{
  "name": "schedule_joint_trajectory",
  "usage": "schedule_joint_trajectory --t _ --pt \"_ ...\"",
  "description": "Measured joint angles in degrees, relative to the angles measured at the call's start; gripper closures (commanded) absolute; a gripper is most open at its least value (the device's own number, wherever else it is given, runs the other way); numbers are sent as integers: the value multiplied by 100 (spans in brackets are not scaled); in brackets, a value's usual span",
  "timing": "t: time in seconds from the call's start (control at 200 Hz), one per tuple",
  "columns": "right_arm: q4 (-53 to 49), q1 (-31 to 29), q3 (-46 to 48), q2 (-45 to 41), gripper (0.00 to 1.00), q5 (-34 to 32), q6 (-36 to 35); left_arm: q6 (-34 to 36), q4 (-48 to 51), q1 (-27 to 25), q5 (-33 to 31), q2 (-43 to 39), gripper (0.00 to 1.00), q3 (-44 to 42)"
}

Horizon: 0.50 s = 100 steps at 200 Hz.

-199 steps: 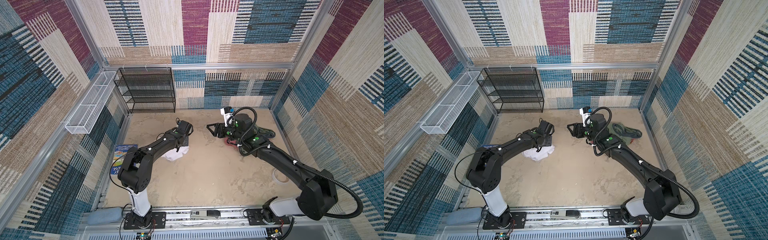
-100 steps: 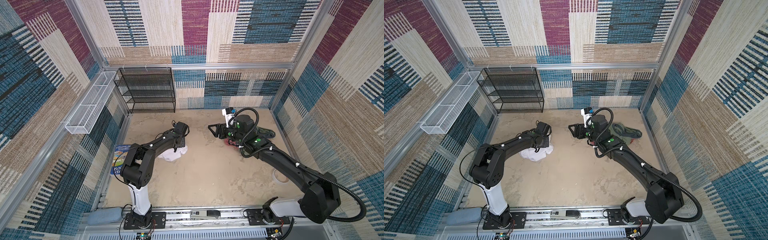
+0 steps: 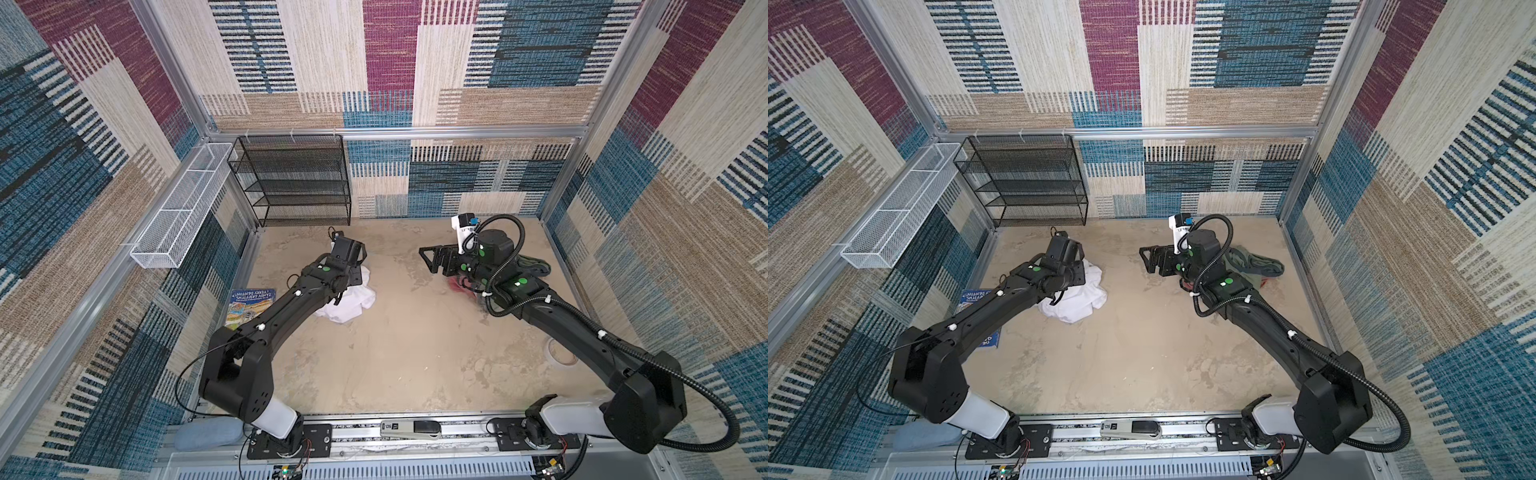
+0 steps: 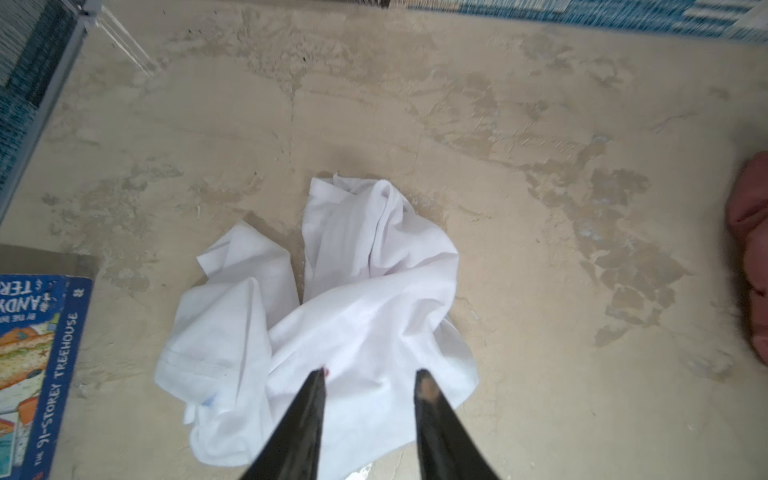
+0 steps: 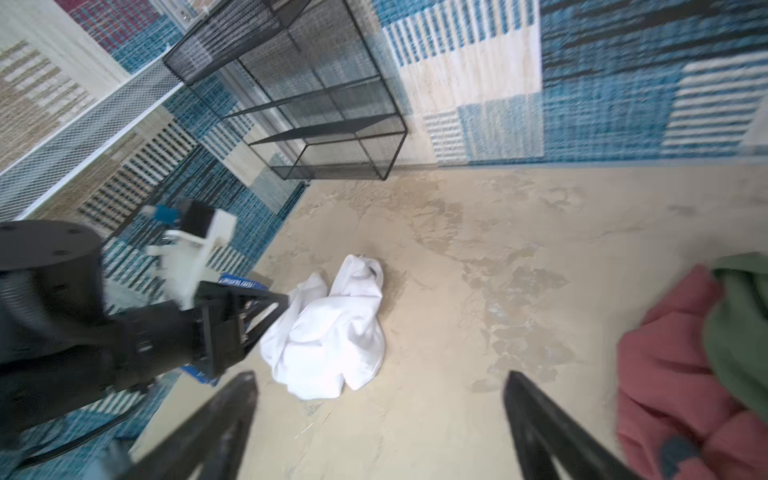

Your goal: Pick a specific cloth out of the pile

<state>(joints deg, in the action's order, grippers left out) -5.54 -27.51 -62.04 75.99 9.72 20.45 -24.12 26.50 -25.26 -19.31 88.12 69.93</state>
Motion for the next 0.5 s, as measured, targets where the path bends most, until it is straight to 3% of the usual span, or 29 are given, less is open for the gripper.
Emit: schedule_joint_trajectory --t 0.045,0.125,0.29,0.501 --pt "15 85 101 -98 0 -122 -31 52 -2 13 -2 -168 38 -4" --pt "59 317 302 -245 0 -302 -190 175 44 61 -2 -404 32 -35" --pt "330 721 828 -595 0 -1248 -470 299 149 358 -44 -815 30 -328" --pt "1405 1167 2184 -1261 0 -2306 -981 356 -83 1067 13 -1370 30 -949"
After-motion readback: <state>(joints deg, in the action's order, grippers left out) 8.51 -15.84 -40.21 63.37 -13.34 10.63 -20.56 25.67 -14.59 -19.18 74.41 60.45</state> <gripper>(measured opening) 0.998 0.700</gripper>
